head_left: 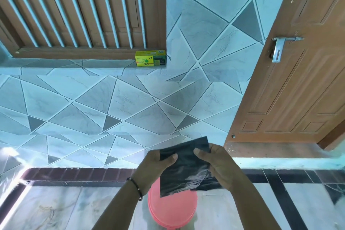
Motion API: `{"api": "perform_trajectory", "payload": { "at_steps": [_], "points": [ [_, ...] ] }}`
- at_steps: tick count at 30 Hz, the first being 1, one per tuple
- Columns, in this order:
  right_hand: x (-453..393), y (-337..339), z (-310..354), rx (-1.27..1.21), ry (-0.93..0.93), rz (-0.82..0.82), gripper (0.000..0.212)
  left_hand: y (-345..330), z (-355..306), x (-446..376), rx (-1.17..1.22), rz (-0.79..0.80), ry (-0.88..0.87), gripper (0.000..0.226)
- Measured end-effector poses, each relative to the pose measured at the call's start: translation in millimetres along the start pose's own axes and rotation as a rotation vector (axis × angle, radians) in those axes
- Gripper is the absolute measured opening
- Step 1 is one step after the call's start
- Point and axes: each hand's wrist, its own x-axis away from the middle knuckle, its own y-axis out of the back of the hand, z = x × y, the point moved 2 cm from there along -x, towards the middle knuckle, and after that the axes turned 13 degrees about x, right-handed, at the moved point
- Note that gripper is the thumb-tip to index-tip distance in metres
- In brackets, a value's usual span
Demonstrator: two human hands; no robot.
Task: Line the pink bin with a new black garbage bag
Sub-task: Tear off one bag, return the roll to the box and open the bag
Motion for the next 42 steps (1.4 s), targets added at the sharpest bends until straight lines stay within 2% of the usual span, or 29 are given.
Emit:
{"api": "perform_trajectory", "payload": {
  "at_steps": [4,8,10,12,14,16,18,21,24,27,29,32,36,39,42],
  "points": [
    [3,-17,-3,0.199,-0.028,0.010,0.015,12,-13,-4,0.165,-0.058,-0.020,0.027],
    [-4,-24,5,0.057,0.003,-0.117,0.013,21,-4,9,0.008,0.041,0.025,0.032],
    [-8,-26,7,-0.003,-0.009,-0.152,0.013,23,1,14,0.027,0.003,0.030,0.018],
    [-8,-29,5,0.012,-0.035,-0.104,0.016,28,2,14,0.108,-0.098,0.032,0.008],
    [-4,-37,1,0.080,-0.068,0.013,0.019,35,0,10,0.173,-0.181,0.022,0.009],
    [0,-46,-3,0.147,-0.092,0.039,0.014,38,-4,10,0.209,-0.226,0.001,0.013],
    [1,-51,-4,0.127,-0.075,-0.019,0.011,41,-5,13,0.214,-0.182,0.007,0.021],
    [0,-56,0,-0.022,-0.047,-0.089,0.014,39,1,25,0.129,-0.033,0.092,0.035],
    [-1,-56,2,-0.129,-0.067,-0.089,0.012,38,5,28,0.157,-0.128,0.076,0.016],
    [4,-59,-4,0.053,-0.139,-0.008,0.014,43,1,24,0.189,-0.255,0.040,0.015],
    [7,-62,-8,0.152,-0.175,-0.021,0.014,45,-2,24,0.169,-0.243,0.034,0.022],
    [7,-63,-9,0.100,-0.146,-0.101,0.011,41,-5,28,0.237,-0.186,0.030,0.024],
    [6,-63,-6,0.031,-0.082,-0.160,0.009,42,-2,30,0.356,-0.265,0.016,0.011],
    [6,-65,-7,0.042,-0.071,-0.173,0.015,43,-3,31,0.379,-0.281,-0.007,0.007],
    [6,-71,-10,0.040,-0.076,-0.158,0.033,43,-5,32,0.371,-0.308,-0.015,0.009]
  ]
}}
